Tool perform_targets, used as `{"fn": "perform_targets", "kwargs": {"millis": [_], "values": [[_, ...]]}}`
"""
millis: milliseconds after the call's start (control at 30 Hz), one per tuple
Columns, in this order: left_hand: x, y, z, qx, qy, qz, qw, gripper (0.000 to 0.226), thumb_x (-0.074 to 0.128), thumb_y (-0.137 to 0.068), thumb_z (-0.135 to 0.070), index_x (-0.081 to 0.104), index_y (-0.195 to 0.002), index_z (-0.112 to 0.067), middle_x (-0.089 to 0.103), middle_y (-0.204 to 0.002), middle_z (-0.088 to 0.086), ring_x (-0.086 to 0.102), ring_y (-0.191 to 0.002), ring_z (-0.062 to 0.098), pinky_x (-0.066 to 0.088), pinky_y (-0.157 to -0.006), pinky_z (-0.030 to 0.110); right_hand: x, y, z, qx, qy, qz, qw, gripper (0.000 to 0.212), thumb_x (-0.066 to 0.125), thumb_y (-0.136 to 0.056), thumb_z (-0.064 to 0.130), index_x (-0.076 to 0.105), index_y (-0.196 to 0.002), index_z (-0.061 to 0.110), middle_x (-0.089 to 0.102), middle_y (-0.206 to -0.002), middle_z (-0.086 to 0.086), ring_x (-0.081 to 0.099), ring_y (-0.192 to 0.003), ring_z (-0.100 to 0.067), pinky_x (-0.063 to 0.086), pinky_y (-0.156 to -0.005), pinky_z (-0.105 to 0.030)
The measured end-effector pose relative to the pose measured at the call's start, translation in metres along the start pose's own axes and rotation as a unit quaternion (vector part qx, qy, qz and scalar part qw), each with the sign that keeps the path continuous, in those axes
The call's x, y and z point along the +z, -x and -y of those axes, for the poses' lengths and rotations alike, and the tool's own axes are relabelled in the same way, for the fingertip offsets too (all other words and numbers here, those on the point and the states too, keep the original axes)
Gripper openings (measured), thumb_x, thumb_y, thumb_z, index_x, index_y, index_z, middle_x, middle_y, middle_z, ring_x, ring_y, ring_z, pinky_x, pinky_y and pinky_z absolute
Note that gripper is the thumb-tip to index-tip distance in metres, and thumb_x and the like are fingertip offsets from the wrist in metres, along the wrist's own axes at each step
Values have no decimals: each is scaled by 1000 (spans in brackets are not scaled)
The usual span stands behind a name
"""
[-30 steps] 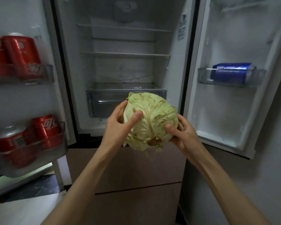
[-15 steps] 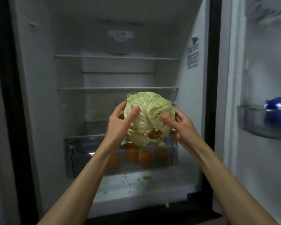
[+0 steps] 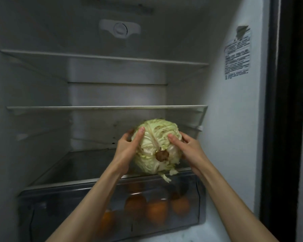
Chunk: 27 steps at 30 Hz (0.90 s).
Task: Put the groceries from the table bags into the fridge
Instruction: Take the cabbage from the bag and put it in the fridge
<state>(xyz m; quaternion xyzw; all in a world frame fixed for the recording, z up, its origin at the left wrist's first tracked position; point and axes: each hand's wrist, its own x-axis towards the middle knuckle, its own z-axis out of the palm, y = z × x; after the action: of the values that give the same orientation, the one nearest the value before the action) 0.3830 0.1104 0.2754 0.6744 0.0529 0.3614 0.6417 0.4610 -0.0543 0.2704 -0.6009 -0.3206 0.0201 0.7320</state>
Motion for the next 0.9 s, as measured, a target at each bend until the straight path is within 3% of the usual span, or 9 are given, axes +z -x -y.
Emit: {"fn": "perform_targets", "kwargs": {"millis": [100, 167, 267, 433, 533, 633, 733, 800, 900], "values": [[7, -22, 6, -23, -28, -10, 999, 76, 63, -77, -53, 40, -136, -12, 60, -121, 10, 62, -102, 19, 51, -89, 34, -3, -21, -9, 19, -8, -19, 1000, 51, 76, -69, 36, 64, -111, 10, 72, -100, -6, 70, -91, -19, 56, -82, -36], [10, -35, 11, -29, -36, -1, 999, 72, 62, -74, -59, 48, -128, -14, 65, -112, 9, 64, -94, 16, 52, -86, 31, -6, -34, -13, 30, -11, -33, 999, 55, 76, -71, 34, 60, -116, 7, 71, -103, -8, 69, -90, -19, 56, -80, -34], [16, -55, 22, -48, -62, 6, 997, 103, 59, -47, -84, 52, -122, -14, 68, -108, 7, 67, -90, 17, 54, -85, 37, -6, -49, -23, 38, -2, -54, 998, 56, 74, -75, 34, 56, -121, 6, 69, -104, -7, 68, -88, -16, 57, -73, -25], [23, -91, 35, -58, -115, 30, 991, 105, 57, -45, -86, 55, -118, -10, 67, -108, 5, 66, -92, 16, 54, -80, 32, -4, -69, -38, 43, 74, -126, 988, 111, 64, -47, 81, 52, -128, 6, 66, -116, -12, 64, -103, -25, 52, -92, -42], [16, -89, 38, -51, -124, 126, 983, 107, 69, -44, -79, 48, -127, -16, 64, -116, 2, 65, -100, 16, 53, -89, 39, -3, -73, -41, 56, 97, -118, 987, 83, 61, -73, 63, 47, -131, 5, 62, -121, -12, 60, -109, -26, 49, -96, -42], [9, -92, 46, -33, -118, 175, 977, 100, 82, -44, -61, 48, -128, -19, 65, -117, 0, 65, -102, 15, 52, -91, 40, -3, -73, -44, 52, 126, -94, 986, 65, 58, -83, 51, 46, -130, 8, 61, -122, -11, 59, -109, -25, 48, -96, -39], [12, -98, 51, -13, -122, 153, 981, 97, 83, -40, -63, 53, -123, -23, 66, -115, -1, 66, -99, 15, 54, -88, 38, -4, -74, -47, 36, 215, -112, 970, 75, 53, -77, 65, 45, -131, 14, 49, -132, -14, 50, -121, -30, 41, -104, -41], [18, -101, 52, -4, -142, 129, 981, 87, 79, -48, -63, 53, -120, -22, 65, -112, -3, 65, -97, 14, 55, -83, 32, -4, -71, -46, 33, 268, -124, 955, 70, 52, -81, 60, 42, -135, 17, 40, -136, -15, 42, -125, -33, 34, -108, -40], [29, -106, 54, -9, -150, 68, 986, 81, 72, -58, -62, 50, -122, -17, 62, -114, -1, 63, -96, 15, 54, -78, 28, 0, -67, -51, -5, 306, -126, 944, 65, 61, -81, 47, 39, -136, 19, 44, -133, -13, 45, -123, -31, 39, -104, -40]]}}
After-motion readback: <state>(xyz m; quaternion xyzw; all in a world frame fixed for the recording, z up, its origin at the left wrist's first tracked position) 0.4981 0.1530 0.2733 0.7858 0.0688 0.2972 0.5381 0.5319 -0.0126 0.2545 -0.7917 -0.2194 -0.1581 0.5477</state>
